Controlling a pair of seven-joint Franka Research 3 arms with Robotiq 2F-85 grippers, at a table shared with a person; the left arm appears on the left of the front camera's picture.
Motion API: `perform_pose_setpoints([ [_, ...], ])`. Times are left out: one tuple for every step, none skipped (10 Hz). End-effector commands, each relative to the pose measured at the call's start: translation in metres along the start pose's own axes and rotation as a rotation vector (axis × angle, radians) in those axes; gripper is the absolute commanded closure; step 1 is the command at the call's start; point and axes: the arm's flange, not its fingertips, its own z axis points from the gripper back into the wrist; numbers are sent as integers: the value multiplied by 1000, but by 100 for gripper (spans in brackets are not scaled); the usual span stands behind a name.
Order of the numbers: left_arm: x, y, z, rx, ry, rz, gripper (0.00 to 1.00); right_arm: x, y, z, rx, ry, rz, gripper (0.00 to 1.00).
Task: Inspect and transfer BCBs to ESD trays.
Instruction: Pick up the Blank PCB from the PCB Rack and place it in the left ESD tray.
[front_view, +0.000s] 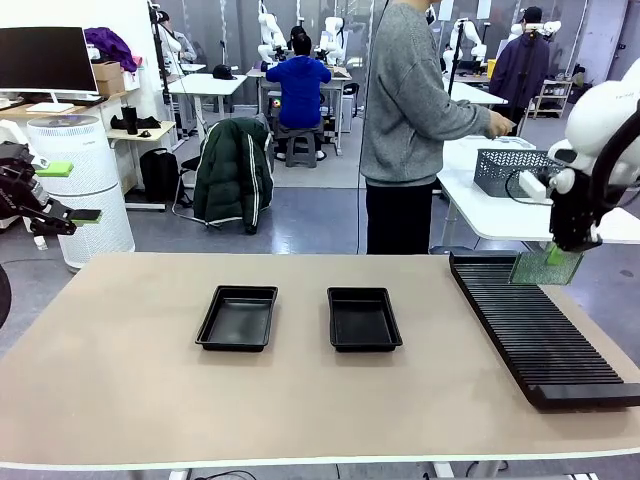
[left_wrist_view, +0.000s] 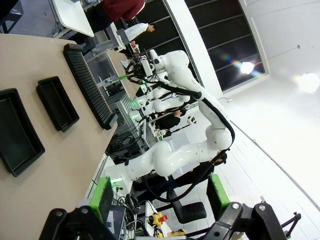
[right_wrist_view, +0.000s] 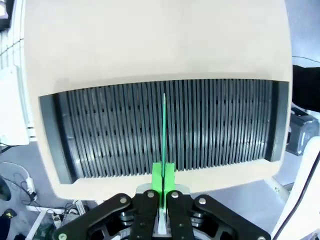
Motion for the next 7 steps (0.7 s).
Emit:
perform_pose_setpoints([
  [-1,-2,-1,7,-13,-5,0,10,1,33,44,40,-45,98],
  [-1,-2,-1,7,-13,-5,0,12,0,52,63,34,-67,98],
  [-1,-2,-1,7,-13,-5,0,12,0,68,68,26,-74,98],
  [-1,-2,-1,7,-13,-5,0,11,1,84,67,5,-86,98],
  [-1,-2,-1,7,-13,-5,0,9,2,98,63,4,-100,98],
  [-1,-2,-1,7,-13,-5,0,11,2,112,61,-2,-110,98],
  [-1,-2,-1,7,-13,-5,0,6,3,121,49,-8,-112,98],
])
